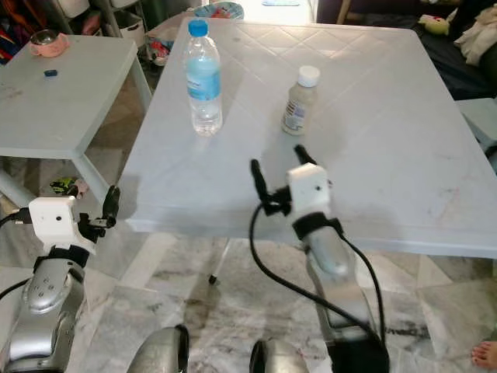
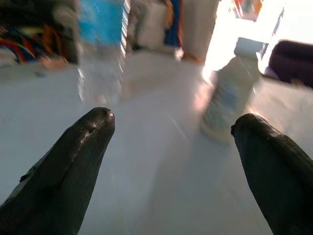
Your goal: Restocking fridge
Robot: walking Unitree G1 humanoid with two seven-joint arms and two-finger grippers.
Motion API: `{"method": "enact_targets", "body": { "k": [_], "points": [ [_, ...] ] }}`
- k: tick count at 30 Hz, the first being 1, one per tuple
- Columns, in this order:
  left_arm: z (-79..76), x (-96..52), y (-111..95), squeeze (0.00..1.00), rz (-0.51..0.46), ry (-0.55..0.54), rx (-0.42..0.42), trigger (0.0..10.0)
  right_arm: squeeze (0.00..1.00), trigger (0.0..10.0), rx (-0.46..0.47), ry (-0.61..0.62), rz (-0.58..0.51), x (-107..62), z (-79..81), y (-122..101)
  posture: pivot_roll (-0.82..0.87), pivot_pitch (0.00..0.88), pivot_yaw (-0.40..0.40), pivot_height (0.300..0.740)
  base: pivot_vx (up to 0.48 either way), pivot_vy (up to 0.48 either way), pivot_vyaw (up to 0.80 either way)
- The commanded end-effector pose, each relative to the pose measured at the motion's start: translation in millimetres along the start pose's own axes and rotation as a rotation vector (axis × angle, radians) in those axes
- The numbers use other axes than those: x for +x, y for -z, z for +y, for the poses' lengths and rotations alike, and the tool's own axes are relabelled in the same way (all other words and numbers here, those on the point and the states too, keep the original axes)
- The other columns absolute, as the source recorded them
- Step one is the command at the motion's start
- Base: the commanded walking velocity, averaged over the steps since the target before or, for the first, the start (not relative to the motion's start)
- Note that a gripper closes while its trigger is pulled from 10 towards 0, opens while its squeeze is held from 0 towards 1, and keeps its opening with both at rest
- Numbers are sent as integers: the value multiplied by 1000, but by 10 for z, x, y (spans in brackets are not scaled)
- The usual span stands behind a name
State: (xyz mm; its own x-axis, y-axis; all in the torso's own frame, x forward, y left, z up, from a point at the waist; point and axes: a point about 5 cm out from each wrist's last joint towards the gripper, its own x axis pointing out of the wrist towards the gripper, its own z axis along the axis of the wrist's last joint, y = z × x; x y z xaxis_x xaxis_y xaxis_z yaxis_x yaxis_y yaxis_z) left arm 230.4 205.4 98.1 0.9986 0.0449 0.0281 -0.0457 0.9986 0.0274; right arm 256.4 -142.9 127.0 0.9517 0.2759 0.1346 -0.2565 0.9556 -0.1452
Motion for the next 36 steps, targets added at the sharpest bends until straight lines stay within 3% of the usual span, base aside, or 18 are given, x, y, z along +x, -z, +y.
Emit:
{"method": "enact_targets", "body": {
  "k": [1, 3, 7, 11, 23, 36],
  "points": [
    [19, -35, 11, 0, 4, -9, -11, 10000, 0, 10000, -4, -8, -12, -18, 30, -43, 60, 87, -24, 740, 0, 0, 0],
    [6, -75, 34, 0, 3, -20, -9, 10000, 0, 10000, -1, 5, 9, -91, 38, 8, 59, 78, -26, 740, 0, 0, 0],
    [-106, -124, 36, 0, -4, -33, -16, 10000, 0, 10000, 27, 96, 50, -166, -108, 66, 55, 44, -23, 740, 0, 0, 0],
    [-155, -124, 53, 0, -4, -9, -29, 10000, 0, 10000, 0, 88, 63, -195, -133, 91, 54, 29, -27, 740, 0, 0, 0],
    [-151, 46, -8, 0, -44, 15, -15, 10000, 0, 10000, -23, 56, 7, -41, -87, -16, 44, 18, -23, 740, 116, 0, 768],
    [-161, 61, -14, 0, -49, 18, -15, 10000, 0, 10000, -28, 50, -3, -17, -95, -39, 43, 18, -25, 740, 312, 0, 0]
  ]
}}
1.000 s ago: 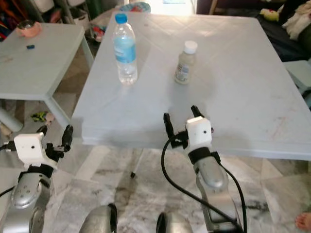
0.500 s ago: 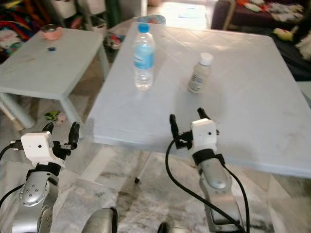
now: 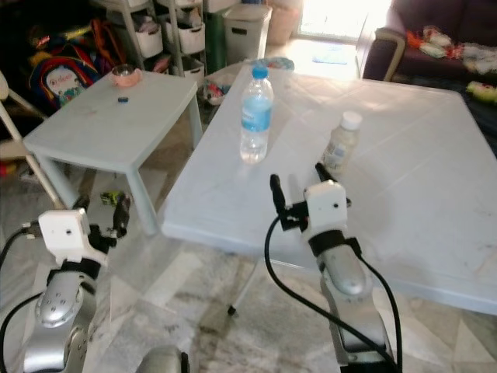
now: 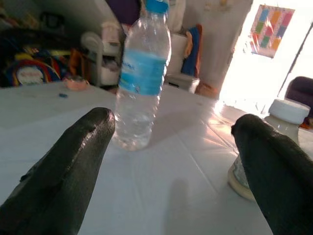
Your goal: Restocking fridge
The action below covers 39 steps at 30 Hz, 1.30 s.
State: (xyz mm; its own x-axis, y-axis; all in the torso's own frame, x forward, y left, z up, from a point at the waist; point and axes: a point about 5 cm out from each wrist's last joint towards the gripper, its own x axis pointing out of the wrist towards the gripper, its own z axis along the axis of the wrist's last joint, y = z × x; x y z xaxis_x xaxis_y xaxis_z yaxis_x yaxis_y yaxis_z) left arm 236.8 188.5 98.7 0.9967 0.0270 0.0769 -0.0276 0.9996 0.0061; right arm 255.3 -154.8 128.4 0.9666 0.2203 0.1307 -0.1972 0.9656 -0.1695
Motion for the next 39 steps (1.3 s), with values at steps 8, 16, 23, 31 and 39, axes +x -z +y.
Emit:
{"method": "enact_targets", "body": {
  "k": [8, 16, 23, 31, 39],
  "points": [
    [10, 5, -6, 0, 0, 1, 8, 10000, 0, 10000, 5, -6, -16, 23, 18, -37, 43, 18, -25, 740, 315, 0, 0],
    [10, 5, -6, 0, 0, 1, 8, 10000, 0, 10000, 5, -6, -16, 23, 18, -37, 43, 18, -25, 740, 315, 0, 0],
    [112, 117, 17, 0, 18, -14, 23, 10000, 0, 10000, 7, -63, -41, 98, 121, -72, 50, 27, -33, 740, 225, 0, 0],
    [259, 144, 14, 0, 34, 19, 73, 10000, 0, 10000, -6, -157, -115, 328, 171, -254, 59, 66, -22, 740, 0, 0, 0],
    [254, 101, 22, 0, 32, 15, 88, 10000, 0, 10000, -21, -214, -234, 731, 102, -588, 87, 81, -27, 740, 0, 0, 0]
  ]
}}
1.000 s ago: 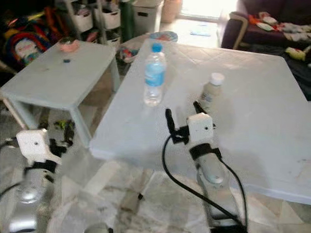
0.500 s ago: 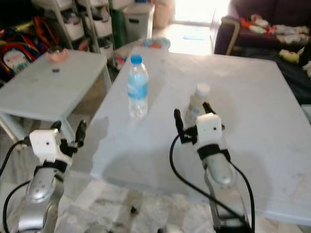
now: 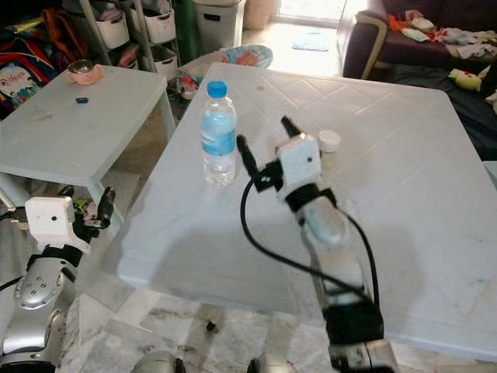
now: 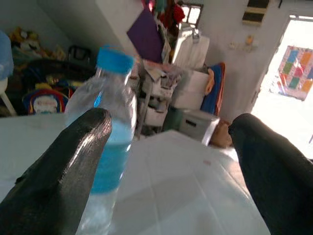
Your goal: Restocking fridge
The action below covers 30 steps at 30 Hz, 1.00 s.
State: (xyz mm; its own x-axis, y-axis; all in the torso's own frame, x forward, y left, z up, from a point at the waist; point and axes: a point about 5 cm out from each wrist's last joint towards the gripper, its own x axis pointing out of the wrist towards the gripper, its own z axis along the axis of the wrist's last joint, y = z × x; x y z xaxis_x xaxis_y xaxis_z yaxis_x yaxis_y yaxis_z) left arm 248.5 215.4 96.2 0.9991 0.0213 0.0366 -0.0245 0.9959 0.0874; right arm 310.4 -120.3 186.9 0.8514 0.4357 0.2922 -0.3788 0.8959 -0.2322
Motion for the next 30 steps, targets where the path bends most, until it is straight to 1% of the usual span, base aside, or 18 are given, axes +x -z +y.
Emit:
{"method": "enact_targets", "body": {
  "k": [1, 9, 14, 15, 19, 20, 21, 22, 24, 27, 28, 30],
  "points": [
    [-11, -21, -14, 0, -9, 7, 8, 10000, 0, 10000, -2, -10, -23, 51, -35, -48, 87, 81, -27, 740, 0, 0, 0],
    [-18, -25, -9, 0, -9, -3, 9, 10000, 0, 10000, 17, -84, -61, 157, 21, -119, 89, 84, -27, 740, 0, 0, 0],
    [-9, -12, -6, 0, -1, 2, 23, 10000, 0, 10000, 61, -130, -81, 282, 49, -176, 94, 89, -21, 740, 0, 0, 0],
    [-2, -10, -2, 0, 2, 3, 26, 10000, 0, 10000, 74, -149, -90, 339, 59, -203, 92, 91, -18, 740, 0, 0, 0],
    [-16, -6, 9, 0, 7, 8, 28, 10000, 0, 10000, 91, -189, -100, 428, 86, -244, 94, 92, -18, 740, 0, 0, 0],
    [-16, -6, 9, 0, 7, 8, 28, 10000, 0, 10000, 91, -189, -100, 428, 86, -244, 94, 92, -18, 740, 0, 0, 0],
    [-46, -3, 14, 0, 8, 14, 29, 10000, 0, 10000, 104, -220, -108, 525, 107, -288, 97, 93, -19, 740, 0, 0, 0],
    [-50, -3, 15, 0, 9, 14, 29, 10000, 0, 10000, 106, -223, -109, 539, 109, -294, 98, 93, -20, 740, 0, 0, 0],
    [-63, -4, 21, 0, 11, 17, 31, 10000, 0, 10000, 144, -221, -104, 618, 103, -319, 101, 93, -22, 740, 0, 0, 0],
    [-66, -4, 25, 0, 13, 17, 32, 10000, 0, 10000, 161, -210, -96, 677, 90, -328, 103, 95, -23, 740, 0, 0, 0],
    [-67, -8, 32, 0, 15, 18, 32, 10000, 0, 10000, 173, -199, -79, 738, 83, -325, 103, 96, -23, 740, 0, 0, 0],
    [-69, -14, 38, 0, 17, 19, 33, 10000, 0, 10000, 184, -195, -63, 793, 85, -322, 104, 96, -23, 740, 0, 0, 0]
  ]
}}
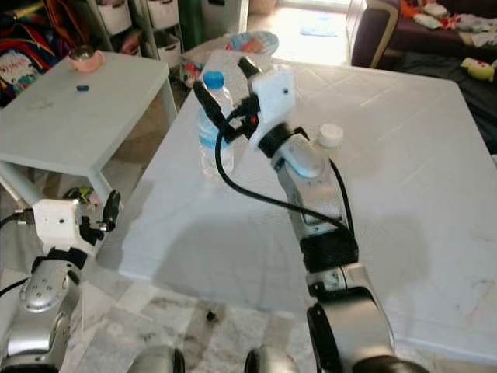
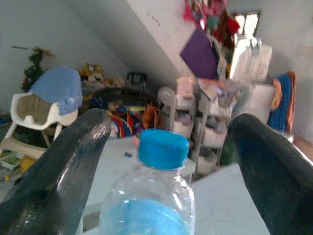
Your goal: Restocking fridge
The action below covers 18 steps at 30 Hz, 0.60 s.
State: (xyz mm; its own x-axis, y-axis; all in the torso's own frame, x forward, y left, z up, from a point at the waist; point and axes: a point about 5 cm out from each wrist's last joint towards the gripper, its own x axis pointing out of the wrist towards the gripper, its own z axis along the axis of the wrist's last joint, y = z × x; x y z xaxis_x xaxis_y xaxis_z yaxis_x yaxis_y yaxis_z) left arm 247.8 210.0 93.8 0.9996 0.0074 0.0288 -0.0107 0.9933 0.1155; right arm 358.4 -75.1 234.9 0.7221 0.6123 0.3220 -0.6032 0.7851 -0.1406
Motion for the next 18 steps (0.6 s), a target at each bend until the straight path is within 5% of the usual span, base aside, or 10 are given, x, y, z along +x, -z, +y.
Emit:
{"method": "enact_targets", "body": {
  "k": [1, 2, 18],
  "points": [
    [-14, -5, 20, 0, 11, 5, 5, 10000, 0, 10000, 22, 14, 9, 58, -36, -14, 104, 96, -23, 740, 0, 0, 0],
    [-15, -5, 22, 0, 12, 6, 6, 10000, 0, 0, 27, 14, 15, 87, -35, -15, 108, 97, -23, 740, 0, 0, 0],
    [-71, -19, 71, 0, 34, 25, 6, 10000, 0, 0, 69, -86, 109, 274, 140, 26, 105, 100, -26, 740, 0, 0, 0]
  ]
}}
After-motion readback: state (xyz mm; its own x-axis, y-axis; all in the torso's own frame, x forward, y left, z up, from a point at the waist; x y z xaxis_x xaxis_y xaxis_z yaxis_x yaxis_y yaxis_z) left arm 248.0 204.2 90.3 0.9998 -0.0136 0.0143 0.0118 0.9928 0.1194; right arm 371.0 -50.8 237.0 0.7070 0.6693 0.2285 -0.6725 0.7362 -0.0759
